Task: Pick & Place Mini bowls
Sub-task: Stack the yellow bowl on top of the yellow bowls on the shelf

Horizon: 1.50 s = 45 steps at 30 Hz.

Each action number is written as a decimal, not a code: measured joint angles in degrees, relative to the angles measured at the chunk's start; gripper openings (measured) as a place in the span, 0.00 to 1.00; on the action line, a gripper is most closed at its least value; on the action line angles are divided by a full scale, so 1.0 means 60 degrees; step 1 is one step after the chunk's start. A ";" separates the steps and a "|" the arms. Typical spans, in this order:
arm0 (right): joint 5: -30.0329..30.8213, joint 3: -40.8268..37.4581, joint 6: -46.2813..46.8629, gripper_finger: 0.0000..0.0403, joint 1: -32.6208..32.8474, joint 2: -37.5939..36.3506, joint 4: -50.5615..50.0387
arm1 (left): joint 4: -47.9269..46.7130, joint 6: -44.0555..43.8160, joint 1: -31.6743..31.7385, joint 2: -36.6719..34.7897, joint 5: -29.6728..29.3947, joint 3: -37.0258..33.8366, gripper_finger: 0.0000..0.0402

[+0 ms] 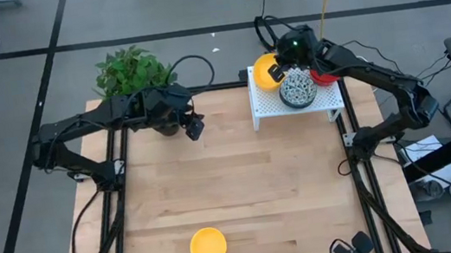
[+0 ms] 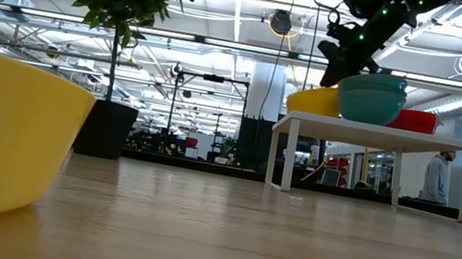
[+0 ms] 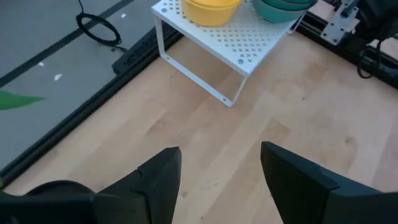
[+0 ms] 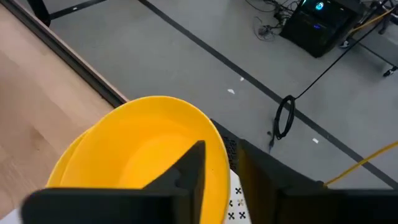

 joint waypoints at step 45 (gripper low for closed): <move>-0.0007 -0.0015 0.1365 0.40 0.5460 -0.3309 -0.1398 | 0.2628 -1.0453 -0.6719 0.1745 0.2481 -0.4337 0.56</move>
